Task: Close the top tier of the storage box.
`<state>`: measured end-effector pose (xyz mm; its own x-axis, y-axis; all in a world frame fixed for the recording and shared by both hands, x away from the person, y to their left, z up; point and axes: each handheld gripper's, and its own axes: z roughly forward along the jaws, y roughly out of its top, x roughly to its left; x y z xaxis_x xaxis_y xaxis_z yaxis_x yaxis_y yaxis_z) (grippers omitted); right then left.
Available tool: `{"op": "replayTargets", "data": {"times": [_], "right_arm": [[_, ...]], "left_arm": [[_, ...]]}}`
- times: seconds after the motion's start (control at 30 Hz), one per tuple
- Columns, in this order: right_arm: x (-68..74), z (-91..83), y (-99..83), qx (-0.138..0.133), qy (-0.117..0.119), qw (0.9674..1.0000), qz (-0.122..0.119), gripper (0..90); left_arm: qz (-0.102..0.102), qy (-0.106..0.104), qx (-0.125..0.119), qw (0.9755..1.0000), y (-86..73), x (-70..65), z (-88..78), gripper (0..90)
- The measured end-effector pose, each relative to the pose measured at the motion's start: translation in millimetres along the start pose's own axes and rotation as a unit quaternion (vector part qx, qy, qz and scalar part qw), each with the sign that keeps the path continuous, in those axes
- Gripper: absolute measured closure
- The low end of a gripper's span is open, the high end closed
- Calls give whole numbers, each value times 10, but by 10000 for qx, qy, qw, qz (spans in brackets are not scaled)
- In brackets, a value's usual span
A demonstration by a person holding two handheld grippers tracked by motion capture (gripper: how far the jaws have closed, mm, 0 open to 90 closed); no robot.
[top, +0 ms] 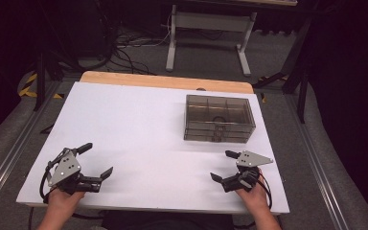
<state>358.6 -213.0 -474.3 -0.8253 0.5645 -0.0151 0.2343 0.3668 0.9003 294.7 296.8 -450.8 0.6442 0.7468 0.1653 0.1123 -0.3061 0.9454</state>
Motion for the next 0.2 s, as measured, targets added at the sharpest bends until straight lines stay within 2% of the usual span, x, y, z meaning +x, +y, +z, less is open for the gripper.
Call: {"op": "replayTargets", "data": {"times": [0.1, 0.13, 0.2], "right_arm": [[12, 1, 2, -24, 4, 10000, -37, 0], [11, 1, 2, -27, 2, 10000, -42, 0], [9, -1, 2, -46, -14, 10000, -37, 0]], "left_arm": [[-68, -23, -32, 10000, -4, -7, -4, 1], [12, 99, -83, 9999, -3, 2, -14, 1], [-76, 55, -131, 9999, -11, 3, -18, 1]]}}
